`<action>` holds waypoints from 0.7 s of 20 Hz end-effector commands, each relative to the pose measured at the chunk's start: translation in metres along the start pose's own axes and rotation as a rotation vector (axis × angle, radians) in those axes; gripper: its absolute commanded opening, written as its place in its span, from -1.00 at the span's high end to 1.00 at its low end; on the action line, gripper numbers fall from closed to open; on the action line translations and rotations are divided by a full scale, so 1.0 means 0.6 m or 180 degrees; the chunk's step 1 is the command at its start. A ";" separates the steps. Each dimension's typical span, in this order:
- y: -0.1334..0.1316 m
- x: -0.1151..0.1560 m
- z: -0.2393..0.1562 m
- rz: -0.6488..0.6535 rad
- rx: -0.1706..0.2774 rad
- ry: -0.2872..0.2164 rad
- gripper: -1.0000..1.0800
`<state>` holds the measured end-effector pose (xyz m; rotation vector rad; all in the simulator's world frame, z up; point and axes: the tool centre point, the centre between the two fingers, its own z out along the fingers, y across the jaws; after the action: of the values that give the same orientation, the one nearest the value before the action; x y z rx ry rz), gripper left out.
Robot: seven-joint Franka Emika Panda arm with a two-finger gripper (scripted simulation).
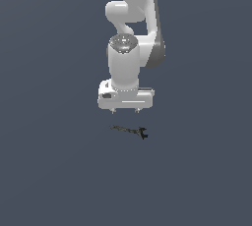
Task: Pick up the object and move it to a goal position.
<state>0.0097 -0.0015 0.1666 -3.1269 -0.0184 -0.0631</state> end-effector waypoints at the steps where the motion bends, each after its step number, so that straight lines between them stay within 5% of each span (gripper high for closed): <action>1: 0.000 0.000 0.000 0.0000 0.0000 0.0000 -0.92; 14: 0.000 0.030 -0.028 -0.0123 -0.0039 0.0175 -0.92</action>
<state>0.0265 -0.0018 0.1833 -3.1355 -0.0789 -0.1464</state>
